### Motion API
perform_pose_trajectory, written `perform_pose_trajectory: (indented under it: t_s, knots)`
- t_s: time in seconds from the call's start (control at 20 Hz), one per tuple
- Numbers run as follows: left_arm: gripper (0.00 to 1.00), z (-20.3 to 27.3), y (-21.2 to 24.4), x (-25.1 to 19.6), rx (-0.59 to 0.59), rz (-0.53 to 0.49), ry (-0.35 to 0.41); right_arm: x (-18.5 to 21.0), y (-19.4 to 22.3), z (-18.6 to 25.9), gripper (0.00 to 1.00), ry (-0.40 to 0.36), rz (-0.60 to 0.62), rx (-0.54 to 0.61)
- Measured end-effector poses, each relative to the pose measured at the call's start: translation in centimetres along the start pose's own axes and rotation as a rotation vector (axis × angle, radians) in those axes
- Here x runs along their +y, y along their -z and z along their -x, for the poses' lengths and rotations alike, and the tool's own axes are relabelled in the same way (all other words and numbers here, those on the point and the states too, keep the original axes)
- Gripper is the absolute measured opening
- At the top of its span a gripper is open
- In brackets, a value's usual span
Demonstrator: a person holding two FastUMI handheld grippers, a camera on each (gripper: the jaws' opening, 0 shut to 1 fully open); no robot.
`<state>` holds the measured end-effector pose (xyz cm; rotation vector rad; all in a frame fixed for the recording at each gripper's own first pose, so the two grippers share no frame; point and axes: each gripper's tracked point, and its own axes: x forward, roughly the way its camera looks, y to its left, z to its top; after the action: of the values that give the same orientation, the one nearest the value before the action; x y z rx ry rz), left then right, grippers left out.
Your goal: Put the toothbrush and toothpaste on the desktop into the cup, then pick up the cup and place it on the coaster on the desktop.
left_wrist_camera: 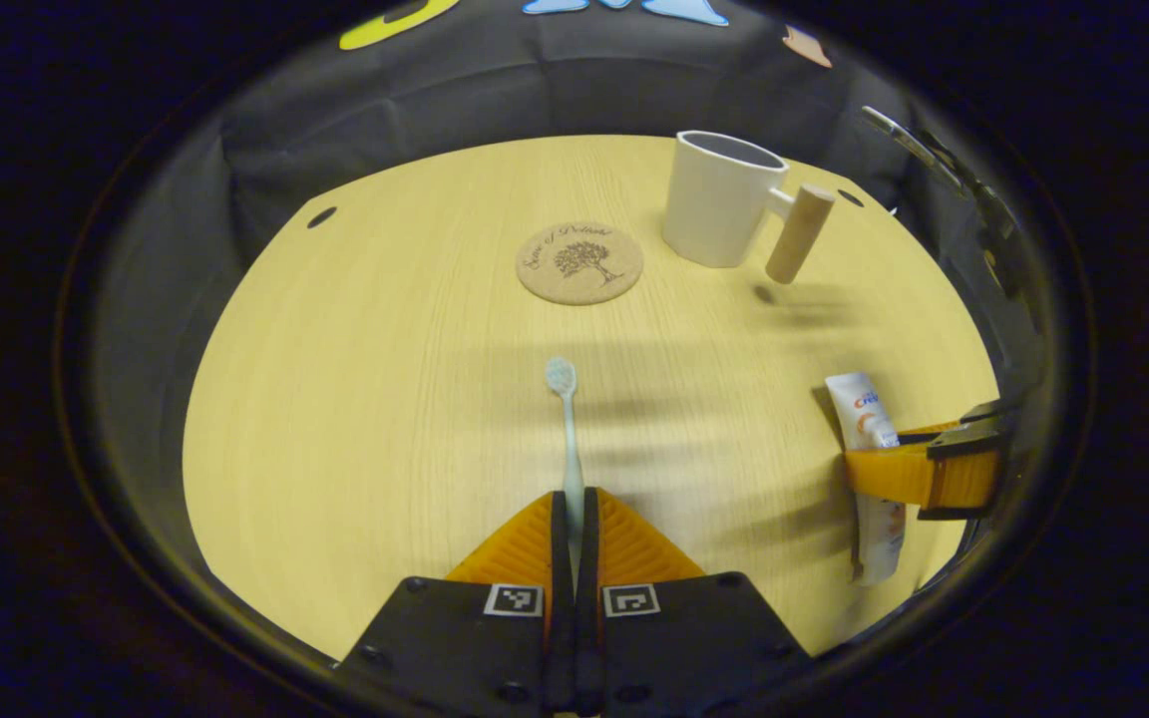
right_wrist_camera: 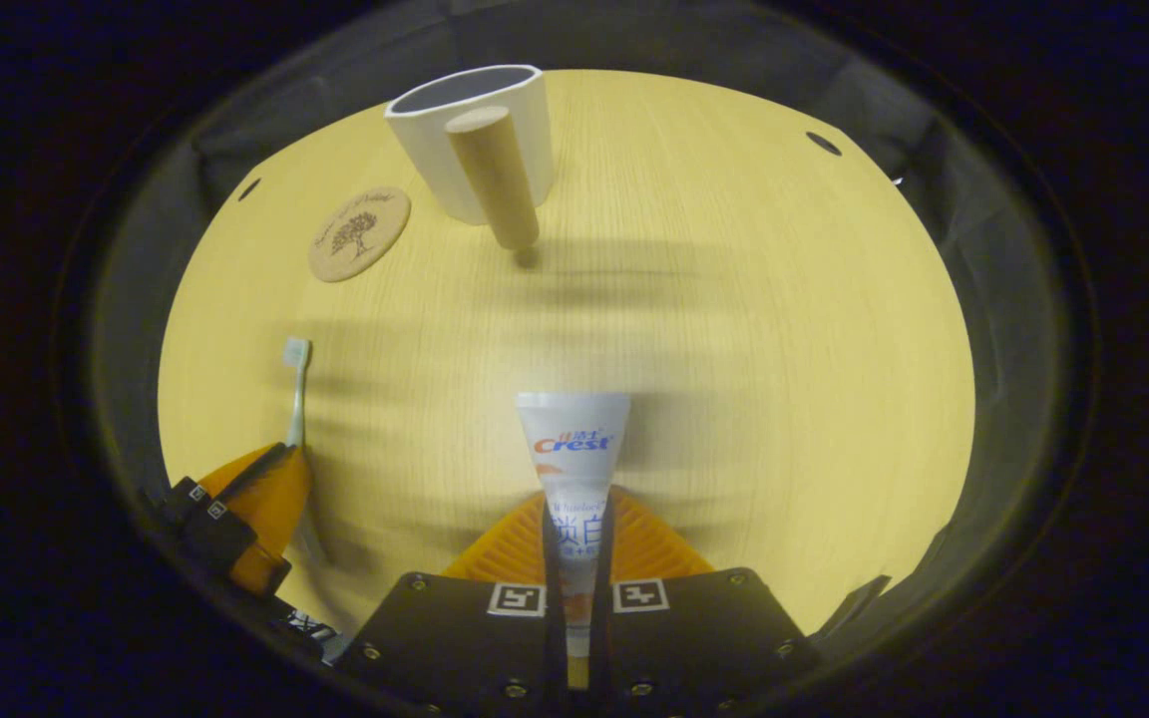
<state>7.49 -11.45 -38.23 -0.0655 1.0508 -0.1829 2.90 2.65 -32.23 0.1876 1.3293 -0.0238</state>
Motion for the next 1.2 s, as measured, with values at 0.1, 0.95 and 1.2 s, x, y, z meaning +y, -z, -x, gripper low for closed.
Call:
perform_pose_trajectory:
  t_s: [0.1, 0.95, 1.2]
  knots:
    - [0.08, 0.1, -0.1, 0.1, -0.030, -0.007, 0.004, 0.0, 0.1, -0.1, 0.10, -0.033, -0.020, -0.020]
    - [0.07, 5.5, -6.3, 0.9, -0.276, -0.045, 0.065, -1.8, -8.6, 10.5, 0.10, -0.194, -0.213, -0.326]
    - [0.08, 7.0, -8.8, 1.0, -0.326, -0.026, 0.081, -1.1, -15.6, 13.1, 0.10, -0.228, -0.262, -0.438]
